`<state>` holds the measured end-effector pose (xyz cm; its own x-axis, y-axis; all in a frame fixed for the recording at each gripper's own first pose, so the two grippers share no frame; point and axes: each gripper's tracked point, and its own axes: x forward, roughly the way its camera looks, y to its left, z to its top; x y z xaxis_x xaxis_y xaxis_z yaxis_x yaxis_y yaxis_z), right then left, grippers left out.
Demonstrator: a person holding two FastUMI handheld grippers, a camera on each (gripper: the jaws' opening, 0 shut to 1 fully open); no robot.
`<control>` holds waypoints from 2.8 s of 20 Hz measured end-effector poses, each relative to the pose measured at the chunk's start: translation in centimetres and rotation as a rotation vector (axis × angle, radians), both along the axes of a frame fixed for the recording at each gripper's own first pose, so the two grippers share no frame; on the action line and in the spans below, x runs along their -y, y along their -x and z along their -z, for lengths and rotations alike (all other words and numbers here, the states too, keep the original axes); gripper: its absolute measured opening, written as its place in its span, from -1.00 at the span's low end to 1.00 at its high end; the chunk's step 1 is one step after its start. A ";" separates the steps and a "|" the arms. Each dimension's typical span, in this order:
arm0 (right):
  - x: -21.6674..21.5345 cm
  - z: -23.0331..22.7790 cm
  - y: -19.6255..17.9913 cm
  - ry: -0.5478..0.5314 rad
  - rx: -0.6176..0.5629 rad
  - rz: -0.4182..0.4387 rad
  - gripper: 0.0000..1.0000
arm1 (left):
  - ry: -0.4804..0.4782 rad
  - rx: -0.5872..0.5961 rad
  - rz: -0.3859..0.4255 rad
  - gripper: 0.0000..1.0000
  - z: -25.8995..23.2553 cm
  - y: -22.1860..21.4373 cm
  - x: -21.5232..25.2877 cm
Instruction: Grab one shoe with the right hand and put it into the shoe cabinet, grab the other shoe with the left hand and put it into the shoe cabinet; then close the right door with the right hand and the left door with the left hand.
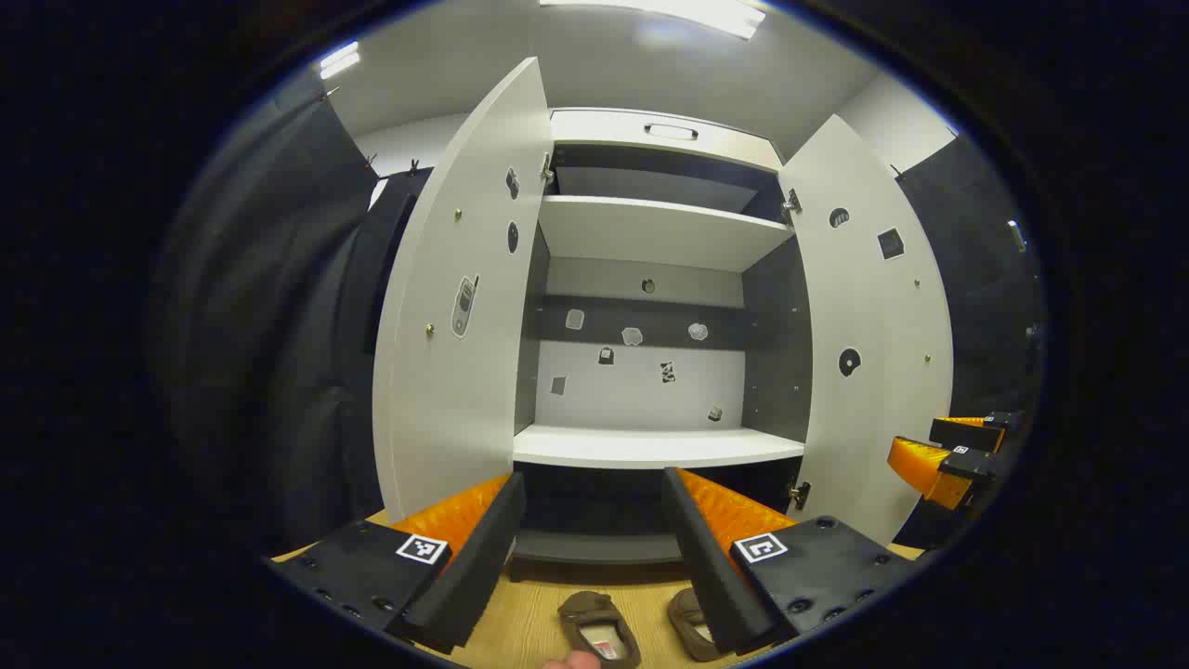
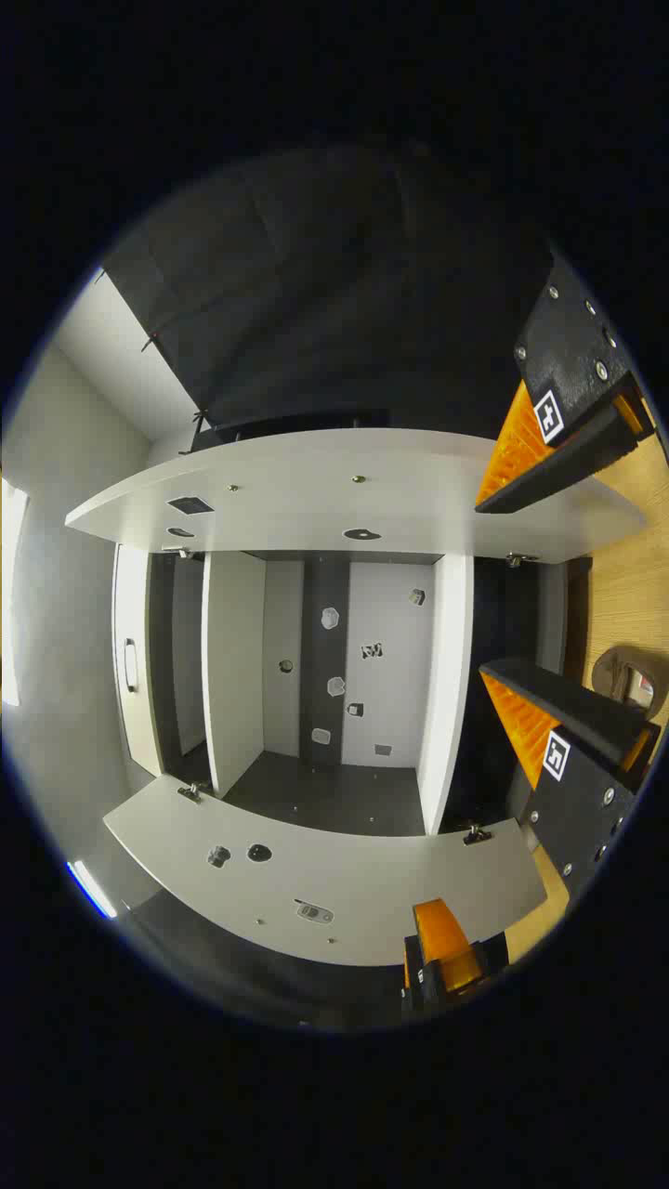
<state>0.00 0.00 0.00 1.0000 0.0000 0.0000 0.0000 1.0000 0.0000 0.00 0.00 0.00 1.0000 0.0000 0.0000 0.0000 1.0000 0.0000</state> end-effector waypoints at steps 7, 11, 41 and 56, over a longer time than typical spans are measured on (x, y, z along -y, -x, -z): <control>0.0 0.0 0.6 -0.010 0.001 0.003 0.92 | -0.004 -0.005 -0.007 0.99 0.1 0.5 -0.2; -0.1 0.0 0.8 -0.012 -0.001 0.002 0.92 | -0.008 -0.001 -0.015 0.93 -0.1 1.0 -0.5; -7.4 20.1 -4.5 0.088 -0.417 -0.168 0.94 | -0.024 -0.004 -0.078 0.93 -0.1 2.8 -2.8; -7.2 37.3 -3.8 0.151 -0.896 -0.160 0.84 | -0.021 -0.020 -0.095 0.93 0.6 2.2 -3.5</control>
